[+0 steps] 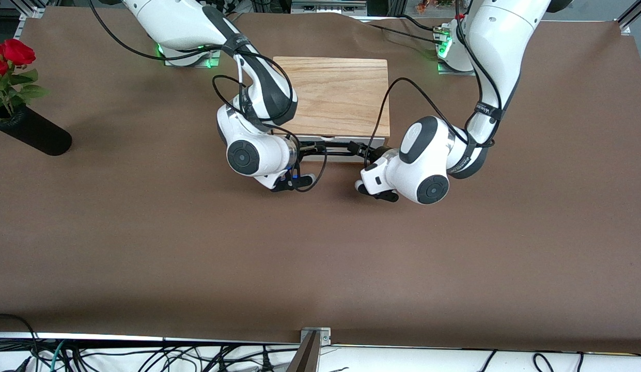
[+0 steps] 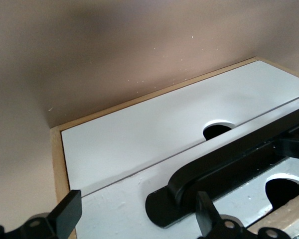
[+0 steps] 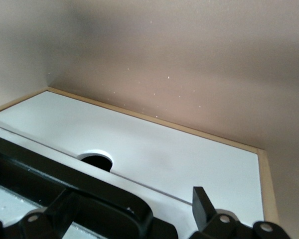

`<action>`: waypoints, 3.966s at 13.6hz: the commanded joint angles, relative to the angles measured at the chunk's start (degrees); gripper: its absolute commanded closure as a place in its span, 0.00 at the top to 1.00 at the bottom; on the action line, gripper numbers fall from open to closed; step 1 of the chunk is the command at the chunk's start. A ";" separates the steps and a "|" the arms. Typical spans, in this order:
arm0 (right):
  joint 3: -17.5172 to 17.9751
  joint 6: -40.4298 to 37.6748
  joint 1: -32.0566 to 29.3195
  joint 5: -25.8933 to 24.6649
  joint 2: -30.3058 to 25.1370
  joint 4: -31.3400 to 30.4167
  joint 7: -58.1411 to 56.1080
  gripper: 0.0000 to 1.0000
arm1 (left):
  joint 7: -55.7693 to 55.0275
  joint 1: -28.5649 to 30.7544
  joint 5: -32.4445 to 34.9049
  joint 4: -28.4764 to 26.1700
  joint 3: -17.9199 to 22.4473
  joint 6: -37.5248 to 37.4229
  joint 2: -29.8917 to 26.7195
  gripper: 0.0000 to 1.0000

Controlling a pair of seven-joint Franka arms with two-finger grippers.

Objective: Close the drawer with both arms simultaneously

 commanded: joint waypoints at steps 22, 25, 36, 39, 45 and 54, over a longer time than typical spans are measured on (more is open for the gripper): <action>0.89 -3.46 -7.16 -1.20 -1.37 11.08 0.06 1.00 | 1.42 6.34 13.51 7.94 2.29 -1.51 -9.10 1.00; -0.17 -3.37 -9.54 -9.88 -2.96 11.96 -0.03 1.00 | 1.34 10.37 17.93 8.03 2.38 -1.51 -12.17 1.00; -15.72 -4.42 -14.72 -17.55 -10.94 11.09 0.41 1.00 | 1.60 15.49 34.30 2.34 4.56 -3.71 -30.18 1.00; -15.72 -5.56 -19.73 -17.99 -17.87 6.89 -0.03 1.00 | 1.60 14.43 32.00 -11.09 7.12 5.32 -39.14 1.00; -14.50 -5.12 -23.60 -26.07 -28.96 -2.35 -5.99 1.00 | 1.42 15.05 25.85 -10.69 7.04 1.30 -39.43 1.00; -6.06 -10.03 -29.59 -28.99 -30.83 -2.30 -7.06 1.00 | 1.42 15.05 25.67 -9.90 7.04 0.42 -38.99 1.00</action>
